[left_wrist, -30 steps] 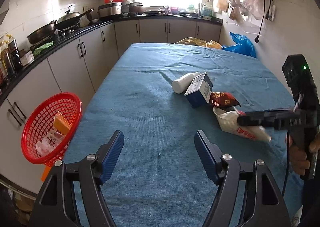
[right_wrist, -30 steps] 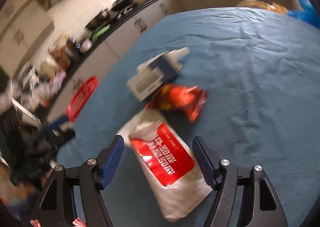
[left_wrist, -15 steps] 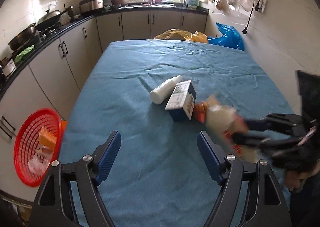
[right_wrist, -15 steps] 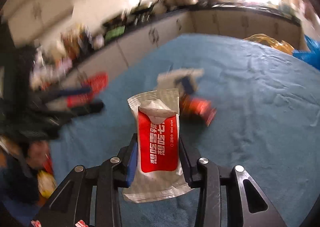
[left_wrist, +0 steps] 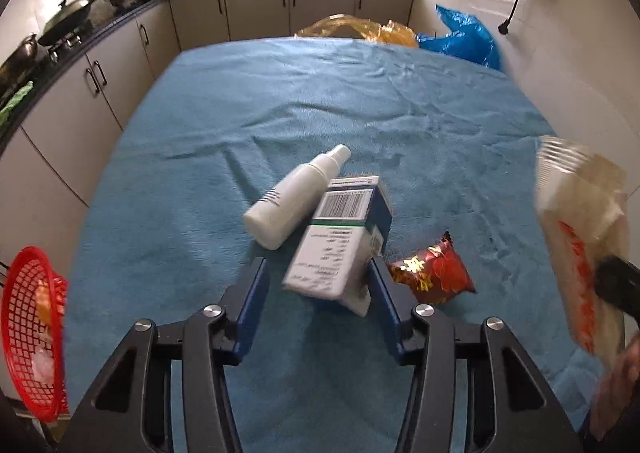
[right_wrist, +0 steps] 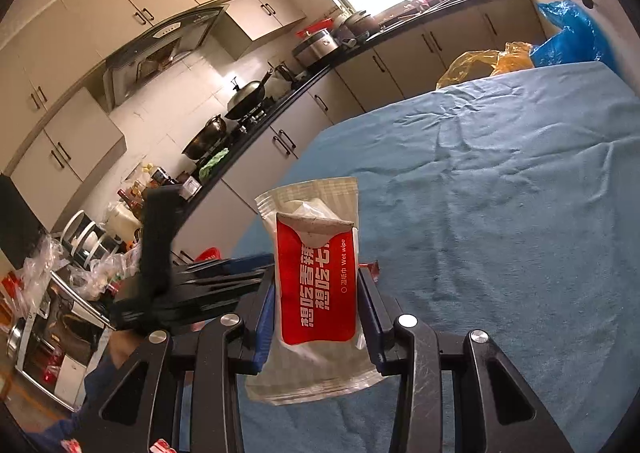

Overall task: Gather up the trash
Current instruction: 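Grasp the white barcode box with the left tool while the right tool holds the packet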

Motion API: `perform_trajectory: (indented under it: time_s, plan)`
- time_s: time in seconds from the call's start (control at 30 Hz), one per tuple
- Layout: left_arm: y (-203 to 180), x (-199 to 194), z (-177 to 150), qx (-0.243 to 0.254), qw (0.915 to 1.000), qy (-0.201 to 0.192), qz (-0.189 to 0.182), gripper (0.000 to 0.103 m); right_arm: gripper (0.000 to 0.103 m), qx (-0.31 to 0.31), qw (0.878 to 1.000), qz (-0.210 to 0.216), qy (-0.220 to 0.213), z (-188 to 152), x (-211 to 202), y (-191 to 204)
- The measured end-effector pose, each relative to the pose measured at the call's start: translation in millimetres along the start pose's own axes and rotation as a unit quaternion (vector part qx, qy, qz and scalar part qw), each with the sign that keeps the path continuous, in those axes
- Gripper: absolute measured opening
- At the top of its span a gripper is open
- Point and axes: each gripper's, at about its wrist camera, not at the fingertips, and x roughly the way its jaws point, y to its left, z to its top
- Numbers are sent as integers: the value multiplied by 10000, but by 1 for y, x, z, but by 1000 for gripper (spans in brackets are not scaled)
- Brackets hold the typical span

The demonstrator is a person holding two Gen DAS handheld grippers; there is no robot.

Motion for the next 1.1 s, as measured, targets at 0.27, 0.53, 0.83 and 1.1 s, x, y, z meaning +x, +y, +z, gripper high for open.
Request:
perform_trajectory:
  time_s: [0.27, 0.53, 0.83, 1.1]
  plan:
    - [-11, 7, -6, 40, 9998, -188, 77, 44, 41, -111, 9999, -48, 33, -6, 2, 4]
    - [-2, -33, -47, -241, 9946, -979, 258, 39, 41, -510, 9978, -419, -22, -15, 12, 19]
    - [5, -60, -80, -599, 9732, -1987, 995, 37, 41, -1174, 9888, -915, -133, -33, 26, 46]
    - [8, -51, -78, -657, 9778, -1796, 860, 37, 41, -1246, 9873, -980, -79, -34, 30, 46]
